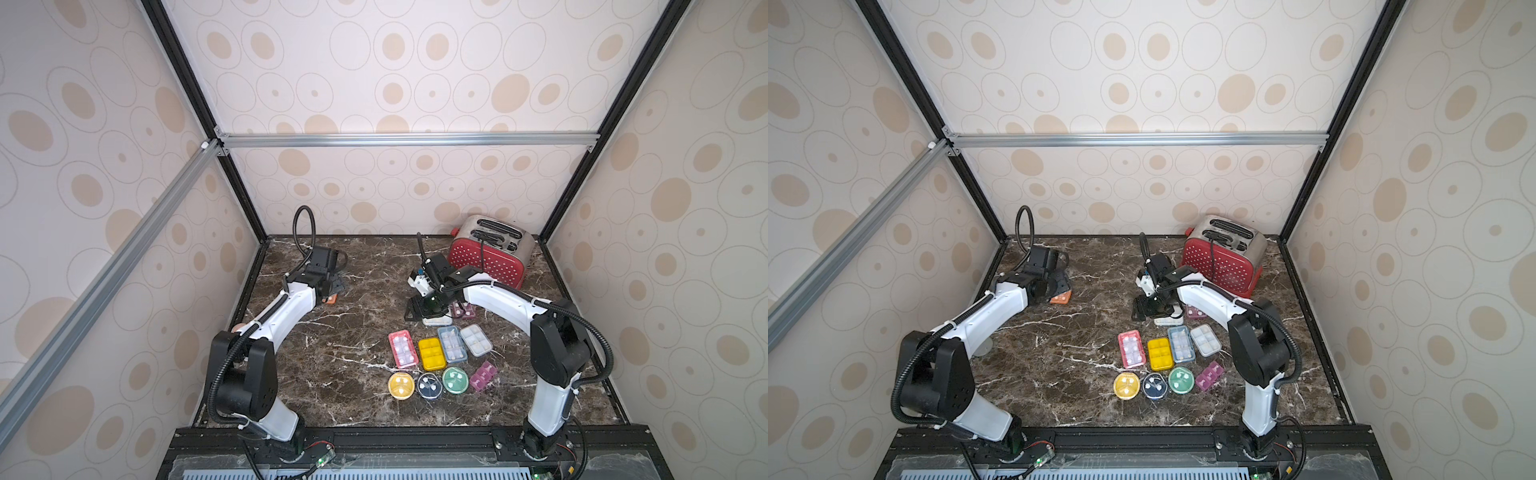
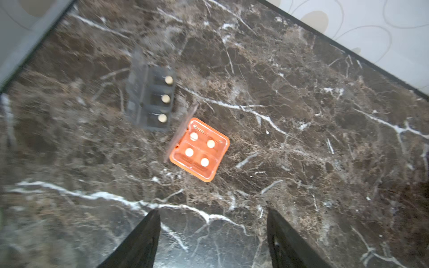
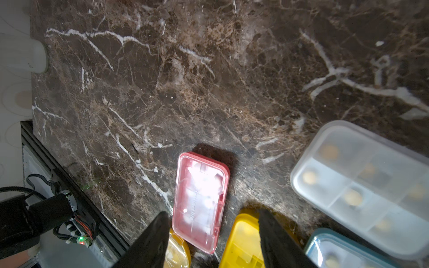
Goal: Close pillboxes
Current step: Pick up the pillbox at the center of the board.
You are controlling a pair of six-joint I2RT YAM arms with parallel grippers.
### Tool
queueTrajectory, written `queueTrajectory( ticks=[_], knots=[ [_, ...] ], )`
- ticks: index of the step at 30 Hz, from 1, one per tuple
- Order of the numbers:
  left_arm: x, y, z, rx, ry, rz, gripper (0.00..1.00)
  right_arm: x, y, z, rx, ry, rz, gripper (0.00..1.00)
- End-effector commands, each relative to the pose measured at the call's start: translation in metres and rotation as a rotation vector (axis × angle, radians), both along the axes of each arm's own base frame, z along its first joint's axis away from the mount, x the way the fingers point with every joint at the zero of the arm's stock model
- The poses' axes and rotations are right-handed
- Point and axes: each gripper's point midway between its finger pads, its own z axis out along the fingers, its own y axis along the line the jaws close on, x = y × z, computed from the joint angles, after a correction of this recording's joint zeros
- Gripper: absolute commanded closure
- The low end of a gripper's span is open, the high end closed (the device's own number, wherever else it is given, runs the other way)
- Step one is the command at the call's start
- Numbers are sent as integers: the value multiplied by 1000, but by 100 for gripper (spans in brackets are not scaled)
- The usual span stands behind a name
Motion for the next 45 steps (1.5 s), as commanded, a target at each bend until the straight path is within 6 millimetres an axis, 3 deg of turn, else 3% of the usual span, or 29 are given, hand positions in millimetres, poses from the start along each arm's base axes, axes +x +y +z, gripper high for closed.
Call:
queueTrajectory(
  ticks=[1, 4, 10, 18, 27, 41, 45],
  knots=[
    [-15, 31, 17, 228, 118, -15, 30, -2, 2, 2, 26, 17, -15, 36],
    [4, 30, 20, 223, 115, -35, 34, -4, 1, 1, 27, 23, -19, 36],
    [43, 27, -7, 148, 178, -74, 34, -8, -6, -1, 12, 20, -25, 36],
    [62, 29, -27, 109, 217, -102, 37, -8, -12, -5, 1, 29, -31, 36],
    [58, 45, -43, 172, 303, -85, 47, -7, -13, -8, -3, 36, -37, 36],
    [48, 59, -64, 263, 420, -88, 54, -5, -15, -10, -10, 34, -47, 36],
    [47, 61, -63, 278, 422, -86, 63, -5, -16, -10, -16, 32, -50, 36]
  ],
)
